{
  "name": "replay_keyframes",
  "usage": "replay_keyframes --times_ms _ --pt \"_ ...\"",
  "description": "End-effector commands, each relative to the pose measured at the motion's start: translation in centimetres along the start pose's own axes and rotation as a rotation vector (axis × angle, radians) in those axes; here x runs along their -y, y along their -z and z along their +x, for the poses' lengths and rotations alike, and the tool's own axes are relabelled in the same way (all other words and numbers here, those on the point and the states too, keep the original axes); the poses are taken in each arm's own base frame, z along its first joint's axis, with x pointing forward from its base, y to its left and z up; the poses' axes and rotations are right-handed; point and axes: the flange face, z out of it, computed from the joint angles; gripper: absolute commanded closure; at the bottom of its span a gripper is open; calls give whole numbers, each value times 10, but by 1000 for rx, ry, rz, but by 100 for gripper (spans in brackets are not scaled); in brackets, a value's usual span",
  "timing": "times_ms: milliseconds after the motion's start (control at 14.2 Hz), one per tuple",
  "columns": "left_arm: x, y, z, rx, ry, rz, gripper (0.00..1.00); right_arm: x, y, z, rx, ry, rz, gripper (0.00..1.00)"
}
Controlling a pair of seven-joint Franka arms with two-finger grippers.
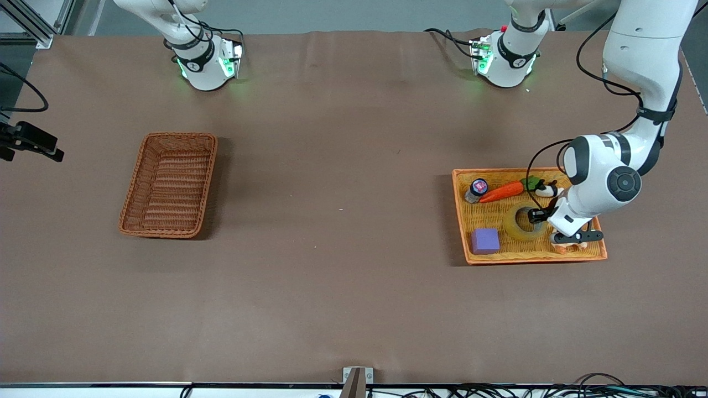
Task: Move tape to another basket
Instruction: 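Lower the left gripper into the tape roll and close on its rim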
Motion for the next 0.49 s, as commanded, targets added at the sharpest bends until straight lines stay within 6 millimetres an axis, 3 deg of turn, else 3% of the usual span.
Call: replay_keyframes --times_ms 0,70,211,421 --pt "1 8 2 -22 -1 8 88 3 1 -3 -8 -12 12 0" --pt "2 11 1 -19 1 8 96 3 1 -3 -8 -12 12 0" --pt "7 20 1 -10 12 9 100 3 1 -3 -8 -12 12 0" --pt "5 78 2 -30 -4 9 100 3 1 -3 -8 -12 12 0"
